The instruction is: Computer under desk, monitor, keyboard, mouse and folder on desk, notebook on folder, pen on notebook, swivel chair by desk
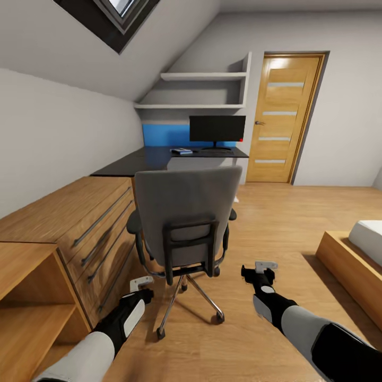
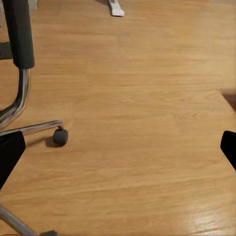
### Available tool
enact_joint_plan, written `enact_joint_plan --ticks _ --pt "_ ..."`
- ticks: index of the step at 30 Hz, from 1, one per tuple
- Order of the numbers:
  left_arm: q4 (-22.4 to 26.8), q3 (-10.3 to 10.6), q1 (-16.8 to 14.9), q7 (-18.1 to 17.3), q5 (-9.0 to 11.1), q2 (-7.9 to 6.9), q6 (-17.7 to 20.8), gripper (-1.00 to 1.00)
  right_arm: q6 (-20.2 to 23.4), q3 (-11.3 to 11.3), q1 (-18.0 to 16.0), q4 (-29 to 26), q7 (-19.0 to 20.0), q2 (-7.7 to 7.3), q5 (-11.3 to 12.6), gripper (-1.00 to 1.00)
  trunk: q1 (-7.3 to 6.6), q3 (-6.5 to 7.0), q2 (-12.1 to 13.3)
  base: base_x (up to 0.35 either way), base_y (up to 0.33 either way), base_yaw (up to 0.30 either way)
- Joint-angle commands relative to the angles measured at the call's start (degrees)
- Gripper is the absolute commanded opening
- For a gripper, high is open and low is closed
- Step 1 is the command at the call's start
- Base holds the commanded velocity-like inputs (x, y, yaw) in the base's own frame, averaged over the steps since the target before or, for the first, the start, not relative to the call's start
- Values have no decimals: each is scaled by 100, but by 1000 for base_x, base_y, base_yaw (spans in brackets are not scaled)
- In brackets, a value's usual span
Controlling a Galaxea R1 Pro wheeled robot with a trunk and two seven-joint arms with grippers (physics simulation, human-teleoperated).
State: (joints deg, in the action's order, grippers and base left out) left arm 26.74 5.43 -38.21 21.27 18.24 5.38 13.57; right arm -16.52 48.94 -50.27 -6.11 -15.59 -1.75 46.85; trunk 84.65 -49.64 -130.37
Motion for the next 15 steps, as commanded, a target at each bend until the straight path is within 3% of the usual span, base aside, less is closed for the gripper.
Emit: enact_joint_plan --ticks 1,5,7,10,15 --pt "12 43 -19 47 61 -24 34 100 68 42 -33 -33 -23 -5 54 100 22 -25 -44 0 0 0" --pt "-150 -12 -71 4 85 -96 -38 100 260 77 -123 -112 7 81 61 100 110 -97 -204 0 0 0" --pt "-418 -18 -78 1 88 -116 -573 100 280 79 -130 -109 60 161 55 100 154 -133 -284 0 0 0" --pt "-528 -13 -80 -5 87 -133 -826 100 285 80 -131 -108 177 180 62 100 219 -187 -405 0 0 0" --pt "-681 -2 -81 -8 80 -120 -963 100 288 84 -122 -106 400 198 61 100 329 -277 -605 0 0 0"
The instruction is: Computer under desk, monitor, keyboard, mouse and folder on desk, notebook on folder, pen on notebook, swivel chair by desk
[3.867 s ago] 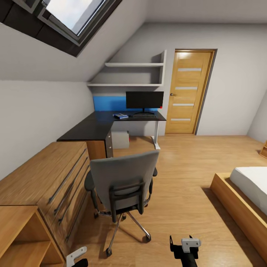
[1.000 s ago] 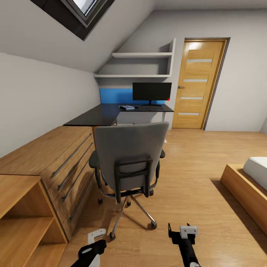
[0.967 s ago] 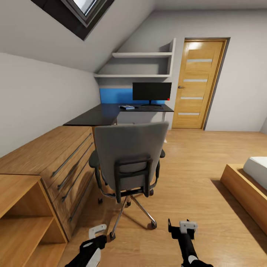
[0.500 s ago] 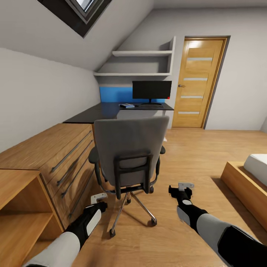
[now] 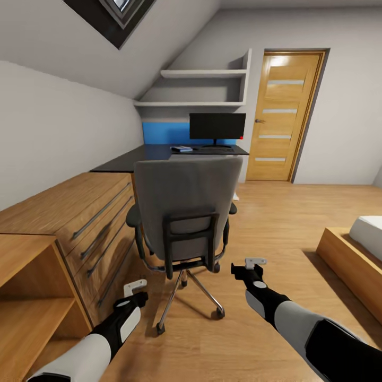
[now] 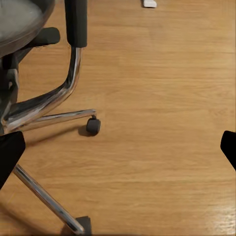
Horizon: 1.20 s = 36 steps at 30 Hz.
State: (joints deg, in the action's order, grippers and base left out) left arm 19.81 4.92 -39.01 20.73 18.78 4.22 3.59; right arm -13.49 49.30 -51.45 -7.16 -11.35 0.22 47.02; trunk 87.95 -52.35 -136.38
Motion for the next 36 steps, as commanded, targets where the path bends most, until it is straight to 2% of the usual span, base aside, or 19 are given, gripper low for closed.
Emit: enact_joint_plan --ticks 1,6,17,25,28,32,36 --pt "-14 48 -1 46 25 0 25 100 -15 51 -2 -1 4 3 40 100 21 -24 -44 0 0 0" --pt "-120 45 -2 46 21 23 -1 100 -14 63 2 -4 87 17 30 100 131 -114 -245 0 0 0" --pt "-256 49 -2 38 9 281 -16 100 -10 66 7 -4 120 32 37 100 373 -311 -686 0 0 0" --pt "-289 52 -2 37 -3 420 -18 100 -13 66 19 -16 119 72 49 100 393 -488 -696 0 0 0" --pt "-297 75 -2 48 -27 522 -22 100 -10 69 24 -11 122 105 49 100 401 -555 -700 0 0 0" --pt "-264 295 -2 81 -172 577 -16 100 -13 69 28 -14 143 167 33 100 411 -644 -706 0 0 0" --pt "187 426 -2 102 -227 577 14 100 -19 70 42 -18 431 186 16 100 422 -732 -711 0 0 0"
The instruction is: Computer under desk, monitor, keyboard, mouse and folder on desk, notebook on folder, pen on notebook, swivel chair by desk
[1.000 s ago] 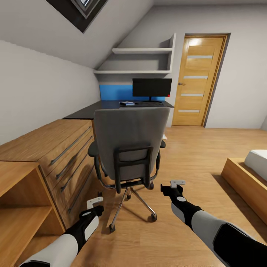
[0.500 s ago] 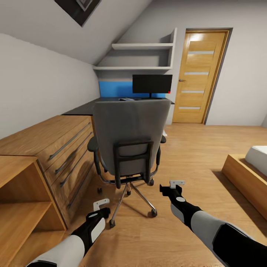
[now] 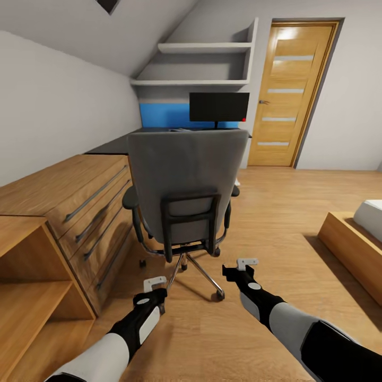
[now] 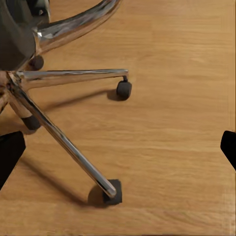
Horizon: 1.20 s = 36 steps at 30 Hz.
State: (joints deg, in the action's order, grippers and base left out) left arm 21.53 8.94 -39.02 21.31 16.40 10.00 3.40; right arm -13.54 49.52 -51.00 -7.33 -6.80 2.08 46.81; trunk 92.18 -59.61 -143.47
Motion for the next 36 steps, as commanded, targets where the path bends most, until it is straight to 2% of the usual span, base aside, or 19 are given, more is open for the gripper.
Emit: enact_joint_plan --ticks 1,6,13,14,20,21,24,27,36 --pt "177 53 -1 22 2 0 34 100 -16 48 3 5 192 -4 14 100 1 -28 -4 0 0 0" --pt "247 62 -1 2 -5 0 20 100 -66 49 64 5 395 -8 -120 100 14 -139 -11 0 0 0" --pt "286 71 -1 -3 -25 0 -17 100 -583 56 142 -4 439 0 -331 100 14 -139 -11 0 0 0" --pt "306 72 -1 -8 -29 0 -28 100 -835 64 161 -9 441 14 -438 100 14 -139 -11 0 0 0" --pt "407 163 -1 -10 -31 0 -32 100 -942 79 169 -109 440 48 -496 100 14 -139 -11 0 0 0" --pt "835 311 -1 4 -26 0 -6 100 -955 77 169 -417 417 65 -508 100 14 -139 -11 0 0 0" --pt "1103 362 -1 12 -24 0 18 100 -956 76 171 -597 408 69 -516 100 14 -139 -11 0 0 0" --pt "1586 404 -1 20 -18 0 104 100 -944 56 170 -877 401 65 -521 100 14 -139 -11 0 0 0" --pt "2048 423 -1 4 14 0 462 100 -919 25 170 -1144 353 69 -508 100 14 -139 -11 0 0 0"
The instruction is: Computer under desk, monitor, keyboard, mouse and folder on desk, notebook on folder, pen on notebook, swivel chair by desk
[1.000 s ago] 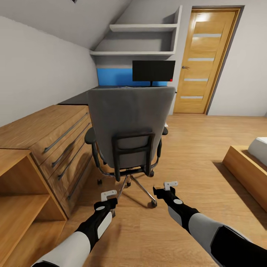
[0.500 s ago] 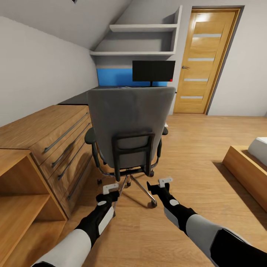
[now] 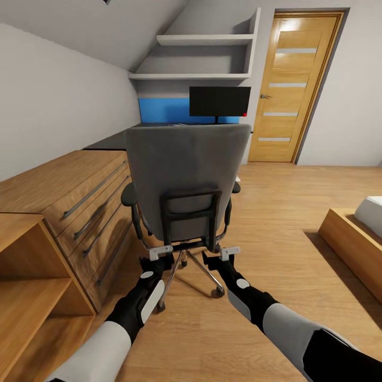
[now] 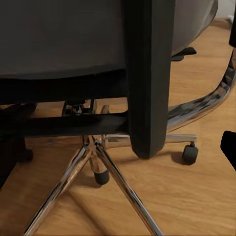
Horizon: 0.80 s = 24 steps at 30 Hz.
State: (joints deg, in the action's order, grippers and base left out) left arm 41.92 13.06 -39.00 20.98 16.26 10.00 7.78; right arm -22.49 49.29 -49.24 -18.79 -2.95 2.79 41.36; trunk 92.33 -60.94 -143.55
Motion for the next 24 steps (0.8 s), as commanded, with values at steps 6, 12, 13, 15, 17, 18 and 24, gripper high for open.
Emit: enact_joint_plan --ticks 6,12,13,15,17,18,24 --pt "51 8 -2 31 111 0 51 100 -25 46 -6 -12 -37 -5 45 100 -1 -5 -2 0 0 0" --pt "-25 7 -2 24 188 0 60 100 -44 41 -6 7 -38 -23 55 100 -1 -5 -2 0 0 0" --pt "-50 10 -2 24 190 0 61 100 -46 42 -6 11 -39 -25 57 100 -1 -5 -2 0 0 0" --pt "-140 50 -2 22 193 0 63 100 -50 44 -6 17 -39 -26 61 100 -1 -5 -2 0 0 0" --pt "-202 134 -2 21 196 0 65 100 -52 49 -6 21 -39 -21 63 100 -1 -5 -2 0 0 0" --pt "-214 159 -2 21 197 0 65 100 -52 50 -6 22 -39 -19 63 100 -1 -5 -2 0 0 0" --pt "-274 235 -2 26 201 0 55 100 -49 53 -6 26 -39 -16 65 100 -1 -5 -2 0 0 0"
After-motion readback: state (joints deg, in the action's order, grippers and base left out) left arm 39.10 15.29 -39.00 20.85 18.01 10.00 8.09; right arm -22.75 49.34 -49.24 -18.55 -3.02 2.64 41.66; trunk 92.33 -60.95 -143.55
